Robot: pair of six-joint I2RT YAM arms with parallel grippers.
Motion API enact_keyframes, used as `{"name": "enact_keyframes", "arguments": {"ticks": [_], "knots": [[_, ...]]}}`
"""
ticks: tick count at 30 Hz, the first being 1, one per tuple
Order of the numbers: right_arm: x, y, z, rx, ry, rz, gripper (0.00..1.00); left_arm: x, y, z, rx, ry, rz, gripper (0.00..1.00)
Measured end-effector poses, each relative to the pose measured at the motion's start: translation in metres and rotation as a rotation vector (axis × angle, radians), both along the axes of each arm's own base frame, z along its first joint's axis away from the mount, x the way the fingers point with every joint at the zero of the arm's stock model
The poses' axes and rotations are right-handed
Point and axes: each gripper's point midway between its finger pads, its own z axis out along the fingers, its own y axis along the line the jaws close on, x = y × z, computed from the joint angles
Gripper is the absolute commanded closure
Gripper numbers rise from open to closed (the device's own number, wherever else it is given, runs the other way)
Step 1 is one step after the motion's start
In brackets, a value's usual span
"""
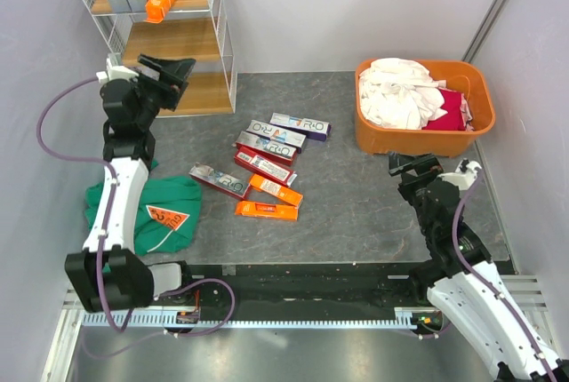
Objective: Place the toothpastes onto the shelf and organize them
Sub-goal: Place the toothpaste on the shelf, then pick up the toothpaste from the center of the board.
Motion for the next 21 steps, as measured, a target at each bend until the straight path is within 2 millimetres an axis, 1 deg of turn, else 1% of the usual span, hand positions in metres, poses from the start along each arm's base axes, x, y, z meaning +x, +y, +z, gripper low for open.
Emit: {"name": "enact_keyframes", "arguments": {"ticks": [3, 4, 6, 8, 10, 12, 15, 18, 21], "knots": [[0.005, 0.01, -0.017, -0.037, 0.065, 0.047, 0.02, -0.021, -0.011, -0.013, 0.03, 0.011, -0.038, 0.08], [0.008, 0.016, -0.03, -0.062, 0.111, 0.077, 0.02, -0.03, -0.016, -0.021, 0.042, 0.023, -0.061, 0.08], [0.01, 0.024, -0.047, -0.094, 0.173, 0.121, 0.02, -0.039, -0.023, -0.034, 0.06, 0.047, -0.094, 0.06], [0.011, 0.033, -0.063, -0.121, 0.232, 0.173, 0.02, -0.045, -0.031, -0.051, 0.079, 0.082, -0.127, 0.03], [0.012, 0.042, -0.078, -0.146, 0.291, 0.225, 0.02, -0.05, -0.04, -0.073, 0.102, 0.132, -0.166, 0.02], [0.011, 0.048, -0.089, -0.162, 0.335, 0.271, 0.02, -0.058, -0.05, -0.093, 0.134, 0.181, -0.21, 0.02], [0.01, 0.055, -0.096, -0.175, 0.365, 0.318, 0.02, -0.071, -0.067, -0.116, 0.195, 0.235, -0.282, 0.01], [0.009, 0.059, -0.097, -0.182, 0.368, 0.348, 0.02, -0.086, -0.086, -0.133, 0.27, 0.269, -0.368, 0.01], [0.008, 0.061, -0.097, -0.187, 0.367, 0.364, 0.02, -0.1, -0.097, -0.148, 0.339, 0.303, -0.433, 0.01]]}}
